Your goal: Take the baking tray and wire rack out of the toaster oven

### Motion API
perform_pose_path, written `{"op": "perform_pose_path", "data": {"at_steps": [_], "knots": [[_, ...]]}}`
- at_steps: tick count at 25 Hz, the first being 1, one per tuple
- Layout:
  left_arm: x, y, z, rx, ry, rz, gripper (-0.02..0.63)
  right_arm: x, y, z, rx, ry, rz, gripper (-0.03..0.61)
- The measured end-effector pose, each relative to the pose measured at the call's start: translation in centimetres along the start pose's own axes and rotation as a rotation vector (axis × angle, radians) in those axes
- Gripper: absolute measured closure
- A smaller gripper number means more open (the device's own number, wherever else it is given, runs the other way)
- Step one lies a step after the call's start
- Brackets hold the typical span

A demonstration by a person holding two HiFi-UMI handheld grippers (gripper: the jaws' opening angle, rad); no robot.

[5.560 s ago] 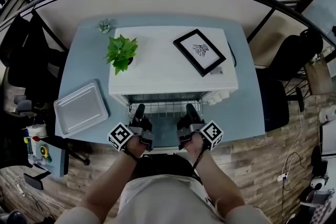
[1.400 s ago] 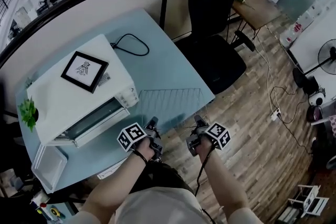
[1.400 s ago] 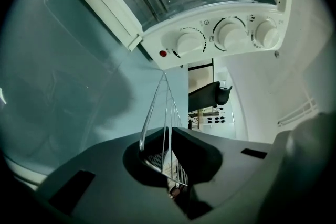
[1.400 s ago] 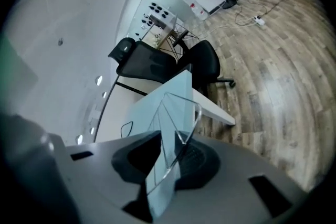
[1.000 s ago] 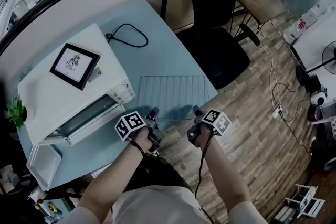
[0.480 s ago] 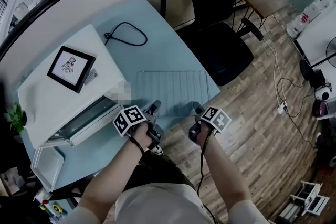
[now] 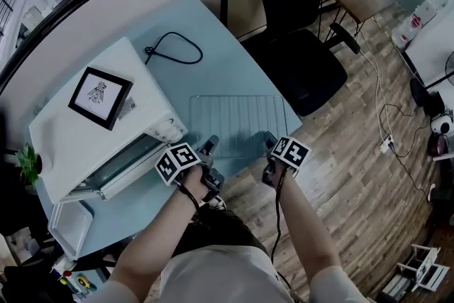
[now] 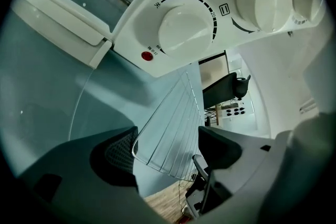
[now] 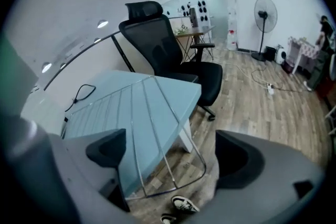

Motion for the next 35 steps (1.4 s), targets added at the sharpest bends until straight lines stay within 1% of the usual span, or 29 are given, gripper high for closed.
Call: {"op": "perform_pose_path", "data": {"at_steps": [5,9,13,18,22,25,27,28,30,31,33,34,35], "knots": [[0.1,-0.1,-0.4,-0.012,-0.033,0.003,0.25,0.0,-0.8,0.3,-0.026,-0.005,-0.06,0.021],[-0.2,-0.7,-1.0,-0.01,-0.074,-0.006,0.222,-0.5,-1.0,0.3,-0.029,0.028,-0.094,0.02],[-1.0,-1.1,-2.4,0.012,-0.129,0.022,0.221,-0.8,-1.1,0.1,-0.027,0.053,-0.104,0.021],[-0.8,-1.2,-3.5,0.02,-0.119,0.037,0.221,-1.3,-1.3,-0.2,-0.009,0.062,-0.136,0.032],[-0.6,-1.4,-4.7,0.018,-0.091,0.075,0.221,-2.4,-1.7,-1.0,0.0,0.019,-0.129,0.03],[-0.6,-1.8,-6.2,0.018,-0.081,0.103,0.221,-3.7,-2.2,-2.4,0.011,-0.035,-0.148,0.031],[-0.4,-2.3,-7.4,0.023,-0.07,0.135,0.221,-4.8,-2.7,-3.5,0.025,-0.109,-0.158,0.049],[-0.2,-2.6,-8.1,0.028,-0.063,0.157,0.221,-5.5,-3.0,-4.2,0.034,-0.155,-0.164,0.085],[0.1,-3.1,-9.5,0.044,-0.044,0.191,0.222,-7.0,-3.5,-5.7,0.055,-0.246,-0.181,0.124],[0.2,-3.5,-10.3,0.054,-0.032,0.197,0.222,-7.8,-3.7,-6.6,0.065,-0.288,-0.192,0.133],[0.3,-4.3,-11.7,0.076,-0.007,0.213,0.222,-9.5,-4.2,-8.3,0.08,-0.378,-0.213,0.177],[0.4,-4.6,-12.5,0.087,0.002,0.235,0.222,-10.3,-4.4,-9.2,0.086,-0.428,-0.222,0.203],[0.5,-4.8,-13.3,0.101,0.011,0.266,0.222,-11.1,-4.6,-10.2,0.095,-0.476,-0.234,0.251]]}}
Point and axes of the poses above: the fingertips, and each gripper's own axes: z forward along the fingers, x to its right, y out of its underside, the point moved 10 cm from there along -z, backward along the fingers, and after that the axes turned 7 degrees about x, right-handed, at the moved point
